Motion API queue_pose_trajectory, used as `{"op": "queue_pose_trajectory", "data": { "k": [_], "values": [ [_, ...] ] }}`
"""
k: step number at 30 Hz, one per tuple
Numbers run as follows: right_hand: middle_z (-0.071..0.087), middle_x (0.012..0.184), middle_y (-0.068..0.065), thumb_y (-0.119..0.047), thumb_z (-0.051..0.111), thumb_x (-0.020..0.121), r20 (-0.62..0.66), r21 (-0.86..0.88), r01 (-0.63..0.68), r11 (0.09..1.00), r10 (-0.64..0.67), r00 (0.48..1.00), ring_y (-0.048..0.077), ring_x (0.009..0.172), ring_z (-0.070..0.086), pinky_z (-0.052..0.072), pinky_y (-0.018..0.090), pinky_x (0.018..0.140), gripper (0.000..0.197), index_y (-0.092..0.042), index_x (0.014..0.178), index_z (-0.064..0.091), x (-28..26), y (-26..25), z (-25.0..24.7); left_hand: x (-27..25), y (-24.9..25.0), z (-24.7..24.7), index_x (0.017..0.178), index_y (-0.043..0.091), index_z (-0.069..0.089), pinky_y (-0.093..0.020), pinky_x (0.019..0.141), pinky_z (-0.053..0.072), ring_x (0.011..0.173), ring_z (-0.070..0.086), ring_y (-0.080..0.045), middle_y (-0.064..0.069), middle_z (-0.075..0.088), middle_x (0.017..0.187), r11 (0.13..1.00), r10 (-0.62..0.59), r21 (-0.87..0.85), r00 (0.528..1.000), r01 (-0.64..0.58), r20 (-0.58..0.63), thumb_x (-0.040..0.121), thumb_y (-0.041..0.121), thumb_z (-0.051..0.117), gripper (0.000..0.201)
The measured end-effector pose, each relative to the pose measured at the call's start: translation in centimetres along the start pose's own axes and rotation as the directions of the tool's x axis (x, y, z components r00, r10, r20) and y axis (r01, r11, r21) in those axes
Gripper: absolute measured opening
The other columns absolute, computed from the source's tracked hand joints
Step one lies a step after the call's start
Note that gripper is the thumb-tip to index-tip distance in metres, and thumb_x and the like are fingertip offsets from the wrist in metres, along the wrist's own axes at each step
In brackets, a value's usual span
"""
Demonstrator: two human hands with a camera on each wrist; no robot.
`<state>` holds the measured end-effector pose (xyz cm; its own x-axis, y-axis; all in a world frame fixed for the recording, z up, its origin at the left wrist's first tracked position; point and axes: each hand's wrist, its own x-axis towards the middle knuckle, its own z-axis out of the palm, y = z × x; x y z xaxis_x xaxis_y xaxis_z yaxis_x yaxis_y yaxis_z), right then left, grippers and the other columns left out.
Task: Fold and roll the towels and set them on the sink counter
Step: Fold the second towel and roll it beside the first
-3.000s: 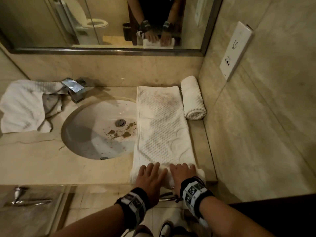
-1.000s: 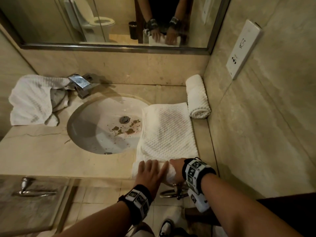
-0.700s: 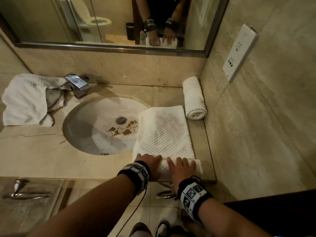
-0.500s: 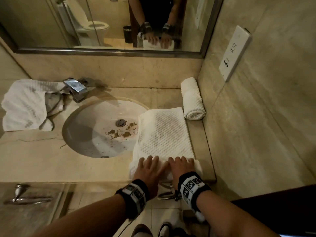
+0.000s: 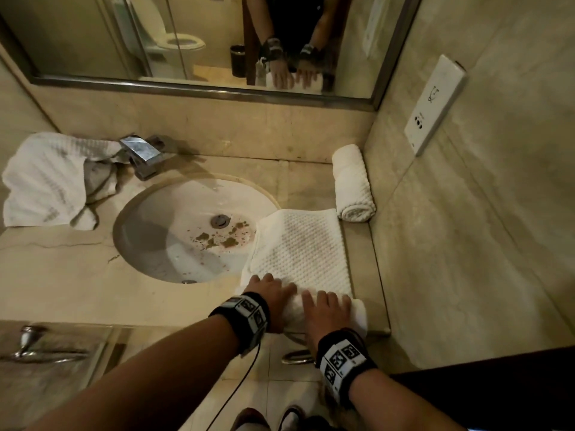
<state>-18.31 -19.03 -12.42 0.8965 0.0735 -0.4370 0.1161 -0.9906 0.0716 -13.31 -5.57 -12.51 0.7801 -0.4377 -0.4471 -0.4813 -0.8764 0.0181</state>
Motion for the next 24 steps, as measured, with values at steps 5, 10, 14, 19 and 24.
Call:
{"op": "queue_pose_trajectory", "data": {
  "k": [5, 10, 14, 19, 24],
  "values": [
    [0.048, 0.133, 0.005, -0.048, 0.066, 0.076, 0.12, 0.09, 0.055, 0.994, -0.066, 0.991, 0.029, 0.127, 0.042, 0.021, 0.052, 0.109, 0.08, -0.023, 0.141, 0.026, 1.8, 1.4, -1.4, -2.3, 1.4, 2.2, 0.146, 0.032, -0.008, -0.054, 0.112, 0.015, 0.137, 0.016, -0.039, -0.016, 0.01, 0.152, 0.992, -0.015, 0.122, 0.995, 0.027, -0.096, 0.075, 0.033, 0.062, 0.1],
    [0.057, 0.125, 0.006, -0.062, 0.051, 0.077, 0.216, 0.148, 0.064, 0.987, -0.095, 0.972, 0.028, 0.113, 0.055, 0.035, 0.048, 0.101, 0.07, -0.022, 0.133, 0.038, 2.3, 1.8, -1.5, -2.7, 1.3, 2.2, 0.136, 0.027, 0.022, -0.049, 0.091, 0.041, 0.105, 0.051, -0.034, -0.014, 0.052, 0.124, 0.994, 0.03, 0.111, 0.997, -0.022, -0.076, 0.065, 0.028, 0.071, 0.086],
    [0.031, 0.145, 0.019, -0.03, 0.06, 0.085, 0.093, -0.078, -0.022, 0.997, 0.029, 0.995, 0.038, 0.131, 0.031, 0.02, 0.059, 0.108, 0.081, -0.018, 0.149, 0.011, 0.2, -0.5, -1.0, -0.7, 0.4, 0.0, 0.137, 0.029, 0.028, -0.044, 0.1, 0.035, 0.117, 0.047, -0.029, -0.006, 0.049, 0.128, 0.999, 0.021, -0.045, 0.998, -0.023, -0.053, 0.08, 0.038, 0.063, 0.067],
    [0.032, 0.142, 0.017, -0.033, 0.063, 0.083, 0.035, -0.028, -0.036, 0.999, 0.037, 0.999, 0.036, 0.129, 0.032, 0.018, 0.059, 0.11, 0.085, -0.025, 0.149, 0.01, 0.2, -0.2, -0.5, -0.2, 0.0, -1.3, 0.14, 0.029, 0.029, -0.042, 0.102, 0.036, 0.12, 0.047, -0.028, -0.006, 0.049, 0.132, 0.999, 0.018, -0.047, 0.999, -0.016, 0.04, 0.077, 0.046, 0.064, 0.074],
    [0.043, 0.136, 0.009, -0.047, 0.066, 0.076, 0.091, 0.093, -0.054, 0.994, 0.045, 0.995, 0.032, 0.125, 0.04, 0.028, 0.053, 0.105, 0.086, -0.024, 0.143, 0.019, 1.5, 1.2, -0.6, -2.3, 1.2, 2.0, 0.145, 0.032, -0.004, -0.055, 0.114, 0.009, 0.139, 0.016, -0.039, -0.016, 0.012, 0.154, 0.99, 0.077, 0.126, 0.985, -0.057, -0.157, 0.077, 0.033, 0.056, 0.091]
  ]
}}
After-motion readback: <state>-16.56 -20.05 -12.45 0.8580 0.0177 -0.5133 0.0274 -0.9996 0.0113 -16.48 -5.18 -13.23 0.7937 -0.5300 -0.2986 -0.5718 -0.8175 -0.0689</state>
